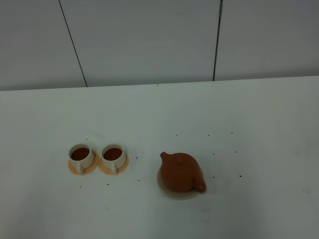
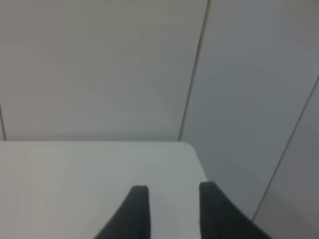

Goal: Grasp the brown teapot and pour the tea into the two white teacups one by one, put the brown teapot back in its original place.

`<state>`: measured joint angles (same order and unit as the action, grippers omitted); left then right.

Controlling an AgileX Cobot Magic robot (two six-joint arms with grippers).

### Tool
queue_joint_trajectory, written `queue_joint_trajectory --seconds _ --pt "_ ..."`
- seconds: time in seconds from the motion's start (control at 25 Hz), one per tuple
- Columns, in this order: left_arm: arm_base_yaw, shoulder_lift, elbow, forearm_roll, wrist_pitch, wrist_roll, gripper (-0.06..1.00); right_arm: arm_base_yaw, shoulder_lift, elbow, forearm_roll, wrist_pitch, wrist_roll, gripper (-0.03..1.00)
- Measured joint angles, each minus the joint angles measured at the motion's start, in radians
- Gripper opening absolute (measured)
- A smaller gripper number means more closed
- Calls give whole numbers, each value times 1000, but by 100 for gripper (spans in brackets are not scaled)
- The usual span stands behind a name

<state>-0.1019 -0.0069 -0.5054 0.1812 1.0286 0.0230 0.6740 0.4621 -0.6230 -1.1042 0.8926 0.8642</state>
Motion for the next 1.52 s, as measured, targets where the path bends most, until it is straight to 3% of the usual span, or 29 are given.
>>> queue_joint_trajectory --seconds 0.2,0.44,0.68,1.08,1.52 --pt "0 0 0 0 0 0 23 -14 0 0 0 -20 -6 24" --pt "0 0 0 0 0 0 23 -161 -2 0 17 -113 -48 24" --pt "0 0 0 0 0 0 23 -240 -51 0 167 -135 -148 24" --pt "0 0 0 0 0 0 23 -461 -204 0 478 -133 -388 24" --pt "0 0 0 0 0 0 23 -558 -288 0 705 -15 -587 23"
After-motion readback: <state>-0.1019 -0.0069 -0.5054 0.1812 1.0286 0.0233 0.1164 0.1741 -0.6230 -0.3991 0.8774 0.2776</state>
